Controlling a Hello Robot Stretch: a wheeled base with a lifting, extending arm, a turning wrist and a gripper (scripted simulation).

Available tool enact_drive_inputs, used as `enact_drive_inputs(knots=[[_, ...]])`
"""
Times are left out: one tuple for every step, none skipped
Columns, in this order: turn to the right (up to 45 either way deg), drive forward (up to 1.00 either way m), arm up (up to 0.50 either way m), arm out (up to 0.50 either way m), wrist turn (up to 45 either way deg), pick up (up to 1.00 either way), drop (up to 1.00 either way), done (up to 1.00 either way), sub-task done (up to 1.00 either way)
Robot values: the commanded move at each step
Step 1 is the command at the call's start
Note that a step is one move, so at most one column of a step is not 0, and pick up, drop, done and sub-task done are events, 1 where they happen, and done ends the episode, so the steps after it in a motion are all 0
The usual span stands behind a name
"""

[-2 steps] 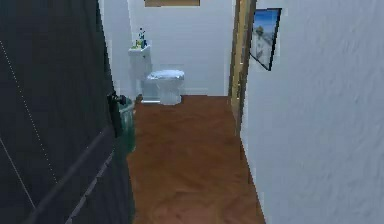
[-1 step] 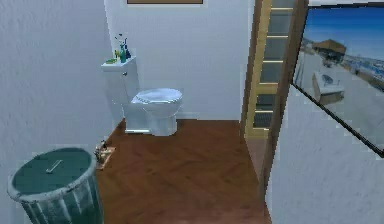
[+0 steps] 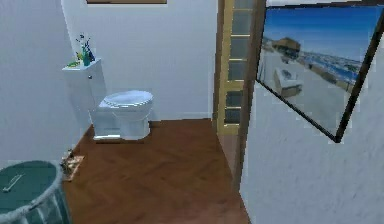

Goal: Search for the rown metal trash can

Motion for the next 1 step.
enact_drive_inputs(knots=[[0.0,0.4,0.0,0.0,0.0,0.0,0.0,0.0,0.0]])
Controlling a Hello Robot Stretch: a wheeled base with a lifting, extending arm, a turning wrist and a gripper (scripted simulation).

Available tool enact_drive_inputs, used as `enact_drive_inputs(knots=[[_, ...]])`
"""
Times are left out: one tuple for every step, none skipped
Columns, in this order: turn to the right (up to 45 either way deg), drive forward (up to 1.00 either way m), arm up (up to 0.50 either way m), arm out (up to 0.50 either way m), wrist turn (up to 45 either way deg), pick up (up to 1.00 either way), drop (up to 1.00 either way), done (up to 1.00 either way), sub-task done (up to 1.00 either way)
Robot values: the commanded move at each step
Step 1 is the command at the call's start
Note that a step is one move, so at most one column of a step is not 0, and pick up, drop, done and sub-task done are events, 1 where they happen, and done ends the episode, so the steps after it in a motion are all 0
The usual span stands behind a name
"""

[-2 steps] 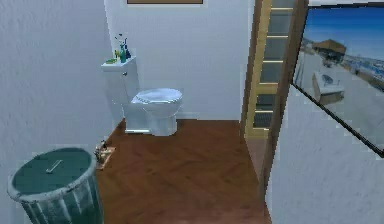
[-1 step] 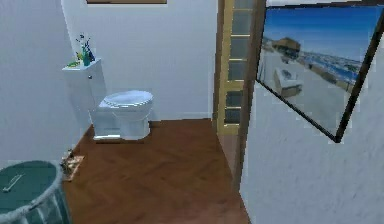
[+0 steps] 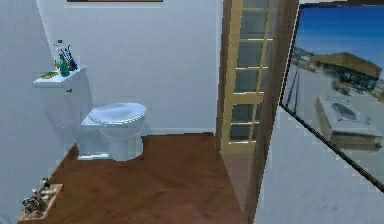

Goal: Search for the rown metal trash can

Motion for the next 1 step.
enact_drive_inputs(knots=[[-45.0,0.0,0.0,0.0,0.0,0.0,0.0,0.0,0.0]])
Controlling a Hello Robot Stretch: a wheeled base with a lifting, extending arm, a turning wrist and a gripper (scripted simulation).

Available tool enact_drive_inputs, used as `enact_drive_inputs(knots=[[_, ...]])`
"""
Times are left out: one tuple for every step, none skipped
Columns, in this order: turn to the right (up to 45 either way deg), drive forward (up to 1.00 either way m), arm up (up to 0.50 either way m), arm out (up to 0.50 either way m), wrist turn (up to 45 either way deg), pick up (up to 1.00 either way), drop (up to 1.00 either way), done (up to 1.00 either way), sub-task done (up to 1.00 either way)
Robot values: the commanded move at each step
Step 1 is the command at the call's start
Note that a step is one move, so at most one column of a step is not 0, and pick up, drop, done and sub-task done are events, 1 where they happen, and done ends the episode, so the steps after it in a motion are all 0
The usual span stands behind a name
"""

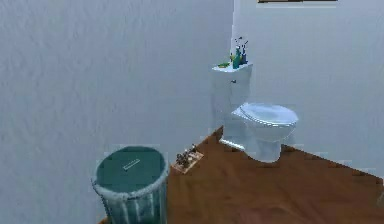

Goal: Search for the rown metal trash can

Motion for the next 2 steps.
enact_drive_inputs(knots=[[-18.0,0.0,0.0,0.0,0.0,0.0,0.0,0.0,0.0],[0.0,0.0,0.0,0.0,0.0,0.0,0.0,1.0,0.0]])
